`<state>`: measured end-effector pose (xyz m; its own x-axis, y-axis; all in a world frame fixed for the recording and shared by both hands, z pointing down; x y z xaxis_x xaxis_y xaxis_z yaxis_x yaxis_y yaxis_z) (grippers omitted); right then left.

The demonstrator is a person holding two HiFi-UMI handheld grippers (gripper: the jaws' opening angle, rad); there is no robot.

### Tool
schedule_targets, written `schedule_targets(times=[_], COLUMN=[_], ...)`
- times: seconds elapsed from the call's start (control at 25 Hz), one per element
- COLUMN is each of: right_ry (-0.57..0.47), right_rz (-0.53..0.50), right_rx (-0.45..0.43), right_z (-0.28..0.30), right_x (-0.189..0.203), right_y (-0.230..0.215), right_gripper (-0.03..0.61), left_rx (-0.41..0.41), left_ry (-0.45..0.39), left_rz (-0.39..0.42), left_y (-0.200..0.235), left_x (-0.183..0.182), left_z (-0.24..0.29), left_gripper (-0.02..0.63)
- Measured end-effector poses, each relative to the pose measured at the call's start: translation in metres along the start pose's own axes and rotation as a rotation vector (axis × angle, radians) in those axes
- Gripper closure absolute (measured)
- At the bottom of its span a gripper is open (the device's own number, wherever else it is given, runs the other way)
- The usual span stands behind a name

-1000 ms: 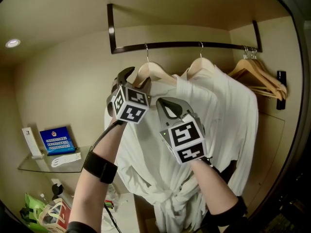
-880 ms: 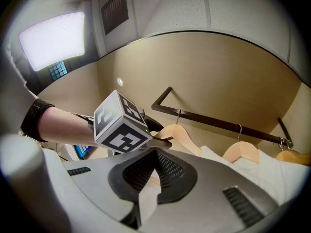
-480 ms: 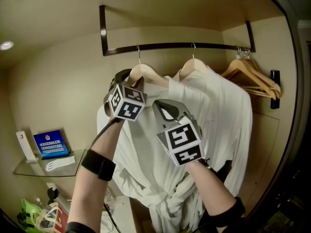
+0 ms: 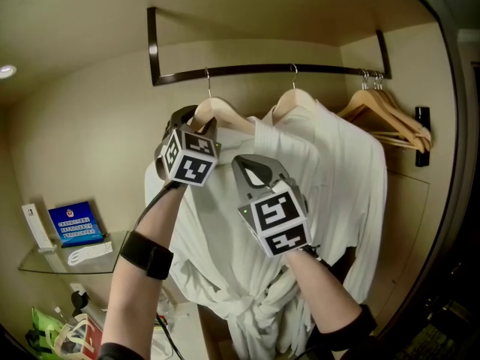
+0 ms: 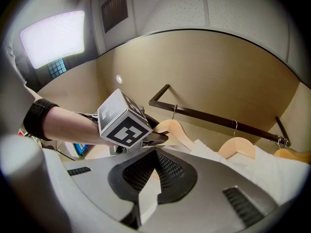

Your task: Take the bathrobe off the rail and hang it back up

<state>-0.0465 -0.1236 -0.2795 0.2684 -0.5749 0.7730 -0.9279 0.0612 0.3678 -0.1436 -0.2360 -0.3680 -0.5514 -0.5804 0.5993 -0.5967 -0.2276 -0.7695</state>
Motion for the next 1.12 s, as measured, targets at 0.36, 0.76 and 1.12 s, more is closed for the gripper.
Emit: schedule_targets(times=[0.36, 0.76, 1.12], right_ry=[-0.001, -0.008, 0.007], right_rz=[0.001, 0.020, 0.045], right_rx=[-0.002, 0.006, -0.009], right_z=[-0.001, -0.007, -0.017], right_x=[0.002, 0.003, 0.016], right_y=[-0.005, -0.015, -0.014], right_gripper=[0.561, 0.561, 0.561], left_rx=[-0.012, -0.024, -0.049], left_ry=[-0.008, -0.011, -0.001], left_rz=[-0.019, -0.034, -0.033], left_y=[0.007, 0.013, 0.005], left_x=[-0.006, -0.023, -0.023], left_z=[0.004, -0.003, -0.015], left_gripper=[0.436, 0.436, 0.436])
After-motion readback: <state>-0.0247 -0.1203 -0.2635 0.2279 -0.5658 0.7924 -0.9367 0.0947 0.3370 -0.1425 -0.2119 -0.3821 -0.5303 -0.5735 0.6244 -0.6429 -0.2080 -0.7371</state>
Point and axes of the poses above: the fingertips, and each gripper's own axes: z forward along the fingers, y to its left, x out of its underside, the point moved 7 cm from there along -z, backward along the fingers, and after that the axes turned 13 degrees about x, right-handed, at the moved point
